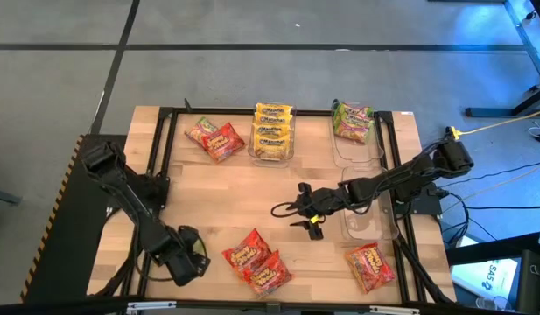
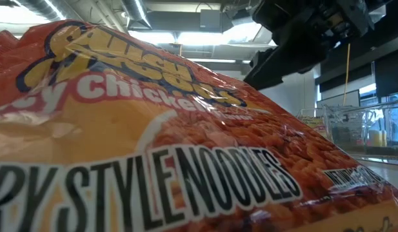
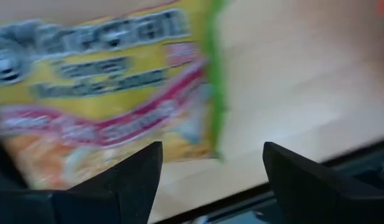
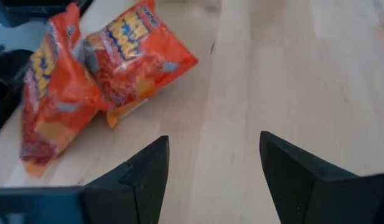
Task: Sort Maruchan noodles
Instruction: Put the green noodle pack into the top right transparent bin
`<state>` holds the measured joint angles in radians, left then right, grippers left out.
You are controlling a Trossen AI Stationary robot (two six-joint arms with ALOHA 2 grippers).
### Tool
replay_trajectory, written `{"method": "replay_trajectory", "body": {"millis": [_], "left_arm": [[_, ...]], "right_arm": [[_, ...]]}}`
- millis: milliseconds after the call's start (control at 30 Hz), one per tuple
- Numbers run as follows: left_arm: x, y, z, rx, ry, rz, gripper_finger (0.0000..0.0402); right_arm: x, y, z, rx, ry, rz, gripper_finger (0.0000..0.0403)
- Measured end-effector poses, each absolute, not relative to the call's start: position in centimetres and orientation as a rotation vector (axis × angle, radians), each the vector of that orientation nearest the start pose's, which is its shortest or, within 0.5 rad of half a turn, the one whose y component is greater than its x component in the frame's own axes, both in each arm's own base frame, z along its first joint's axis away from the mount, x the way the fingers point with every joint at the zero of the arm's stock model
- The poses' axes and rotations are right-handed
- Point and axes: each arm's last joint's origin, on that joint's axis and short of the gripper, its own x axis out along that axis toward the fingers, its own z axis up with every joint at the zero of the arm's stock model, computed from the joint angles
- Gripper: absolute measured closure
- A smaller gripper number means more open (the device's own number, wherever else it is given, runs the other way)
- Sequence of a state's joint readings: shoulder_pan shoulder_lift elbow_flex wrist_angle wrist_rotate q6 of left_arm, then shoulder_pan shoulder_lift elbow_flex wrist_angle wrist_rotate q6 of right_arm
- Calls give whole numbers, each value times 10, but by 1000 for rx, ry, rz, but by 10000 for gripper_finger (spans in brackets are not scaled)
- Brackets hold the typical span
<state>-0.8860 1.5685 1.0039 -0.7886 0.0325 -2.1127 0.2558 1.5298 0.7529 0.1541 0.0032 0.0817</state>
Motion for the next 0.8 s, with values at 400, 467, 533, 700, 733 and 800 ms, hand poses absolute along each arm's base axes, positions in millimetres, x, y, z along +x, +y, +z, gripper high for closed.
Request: {"method": "replay_trajectory", "body": {"millis": [400,467,533,700,733,800], "left_arm": [[162,-205,179,-985,1531,845,129],[161,-203,174,-952,1535,801,129],[162,-201,171,-907,1530,749,129],[171,-191,170,-737,1472,634,129],[174,-188,170,-698,1447,616,129],[179,-182,170,-620,1404,583,129]], "right_arm": [[295,77,182,-47,617,220,185],[295,77,182,-64,615,226,185],[295,77,182,-69,614,227,185],[297,73,184,-98,585,161,185],[298,72,185,-99,573,138,185],[300,67,187,-91,551,93,185]]}}
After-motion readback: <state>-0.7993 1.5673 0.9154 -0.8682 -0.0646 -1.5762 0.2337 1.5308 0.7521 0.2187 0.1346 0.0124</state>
